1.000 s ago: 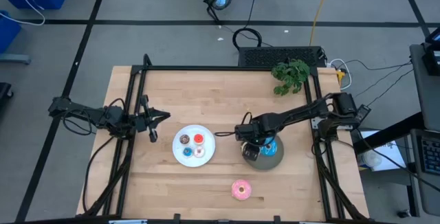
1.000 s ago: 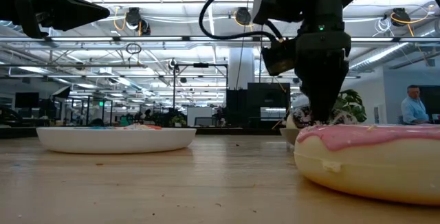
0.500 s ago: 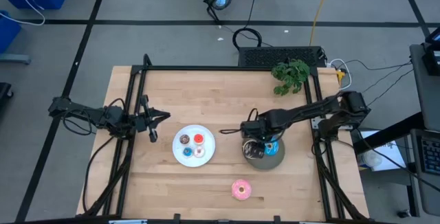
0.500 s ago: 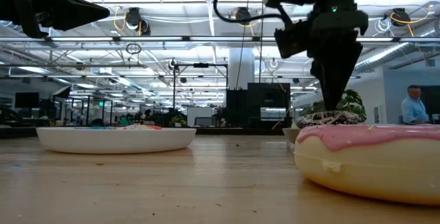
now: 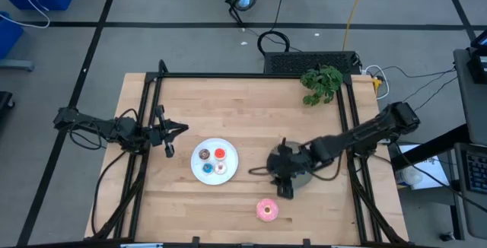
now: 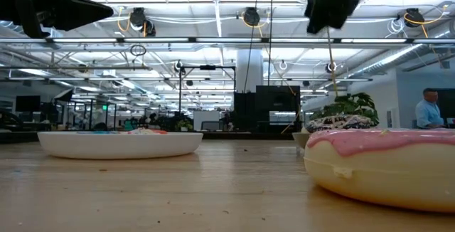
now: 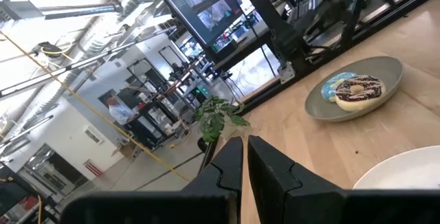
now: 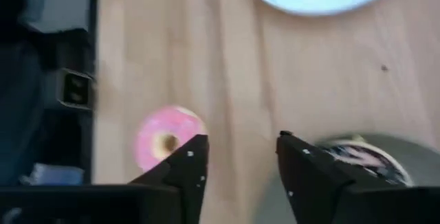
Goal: Pick & Place donuts
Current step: Put the large pink and white donut on the gray plate
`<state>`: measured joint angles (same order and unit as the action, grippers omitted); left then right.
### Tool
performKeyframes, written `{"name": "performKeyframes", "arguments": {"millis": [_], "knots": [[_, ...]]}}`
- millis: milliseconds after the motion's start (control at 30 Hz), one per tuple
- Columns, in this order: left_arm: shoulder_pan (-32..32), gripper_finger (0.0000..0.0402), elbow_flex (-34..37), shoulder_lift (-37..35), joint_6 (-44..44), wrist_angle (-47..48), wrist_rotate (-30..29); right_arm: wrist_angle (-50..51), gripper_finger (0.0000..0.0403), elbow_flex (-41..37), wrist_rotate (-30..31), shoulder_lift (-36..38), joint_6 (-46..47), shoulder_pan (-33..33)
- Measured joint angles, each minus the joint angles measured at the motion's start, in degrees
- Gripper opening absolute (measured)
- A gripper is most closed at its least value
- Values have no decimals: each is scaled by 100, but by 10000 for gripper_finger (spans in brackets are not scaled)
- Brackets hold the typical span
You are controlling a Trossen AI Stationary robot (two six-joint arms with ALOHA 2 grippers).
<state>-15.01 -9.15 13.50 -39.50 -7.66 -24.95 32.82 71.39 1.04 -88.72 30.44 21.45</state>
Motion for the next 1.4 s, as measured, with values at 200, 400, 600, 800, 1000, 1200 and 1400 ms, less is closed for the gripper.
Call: {"name": "performKeyframes", "arguments": {"millis": [200, 400, 600, 800, 1000, 1200, 1400], "knots": [[-1, 31, 0, 1, 19, -18, 126, 278, 54, 800, 33, -625, 330, 584], [-1, 31, 0, 1, 22, -62, 289, 439, 12, 1706, -422, -1477, 108, 735], [0, 31, -2, 2, 39, -109, 287, 1325, 2, 2769, -611, -2337, -223, 706], [1, 31, -1, 2, 39, -105, 286, 1926, 4, 3050, -732, -2647, -406, 684], [0, 31, -2, 2, 39, -111, 267, 1759, 2, 3034, -472, -2648, -452, 664], [1, 31, -1, 2, 54, -107, 262, 1761, 14, 3028, -402, -2648, -417, 654], [0, 31, -2, 2, 54, -109, 262, 1761, 29, 3024, -402, -2648, -414, 651]]}}
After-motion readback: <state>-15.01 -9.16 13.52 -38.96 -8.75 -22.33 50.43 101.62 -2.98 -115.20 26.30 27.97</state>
